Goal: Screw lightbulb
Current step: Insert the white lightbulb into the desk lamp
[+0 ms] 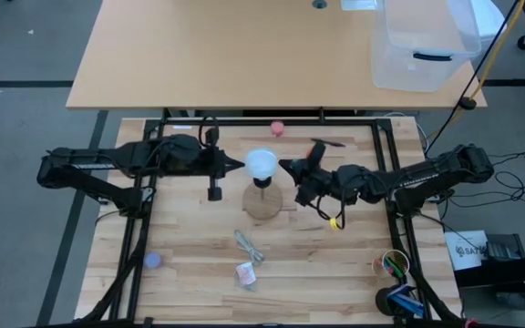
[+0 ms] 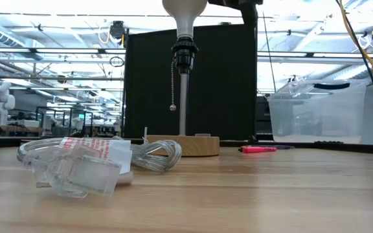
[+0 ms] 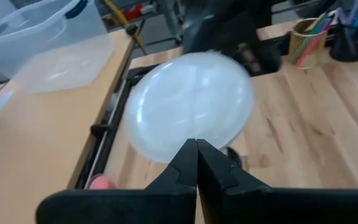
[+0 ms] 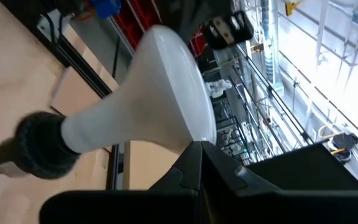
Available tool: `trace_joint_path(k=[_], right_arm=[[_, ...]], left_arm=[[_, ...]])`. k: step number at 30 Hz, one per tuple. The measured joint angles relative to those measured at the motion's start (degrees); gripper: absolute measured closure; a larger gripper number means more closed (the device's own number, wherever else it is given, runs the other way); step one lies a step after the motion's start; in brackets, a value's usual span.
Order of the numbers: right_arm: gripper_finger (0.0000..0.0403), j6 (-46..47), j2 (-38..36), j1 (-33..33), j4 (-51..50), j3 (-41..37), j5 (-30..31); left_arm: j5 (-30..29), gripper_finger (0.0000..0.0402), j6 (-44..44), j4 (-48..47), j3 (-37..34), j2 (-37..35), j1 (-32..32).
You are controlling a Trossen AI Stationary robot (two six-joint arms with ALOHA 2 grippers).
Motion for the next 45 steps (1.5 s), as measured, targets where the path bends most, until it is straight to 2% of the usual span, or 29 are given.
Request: trace_joint_path(k=[7,10,16,21,29,33,38,45], right_arm=[[0.0403,1.7,0.0,3.2,-0.3,0.0,-0.8],[0.0403,2.9,0.0,4.5,-0.8,0.0,-0.8],[0.0403,6.3,0.0,5.7,-4.1,0.0,-0.4],[0.0403,6.3,0.0,3.9,-5.2,0.0,4.7],[0.0403,2.8,0.0,-0.7,-2.0,0.0,4.2],[0.0403,1.7,0.0,-2.3,0.6,0.0,1.8],[0.0403,1.5,0.0,-3.1,1.9,0.0,-0.8],[0.0403,1.7,0.0,-3.0,1.8,0.0,-2.2]], left_arm=[[-0.1,0.0401,-0.4,-0.9,-0.2,0.3,3.4],[-2.2,0.0401,-0.8,-0.5,-0.2,0.4,4.5],[-3.5,0.0401,-0.5,0.1,-0.2,-0.2,4.8],[-3.5,0.0401,0.9,1.3,-0.2,-2.9,2.8],[3.5,0.0401,1.0,1.6,-0.1,-4.0,-2.5],[2.3,0.0401,1.0,1.1,-0.1,-3.2,-4.7],[-2.4,0.0401,0.4,-1.5,-0.1,-2.5,-5.3],[-3.0,0.0401,-0.2,-1.0,-0.1,-1.5,-4.3]])
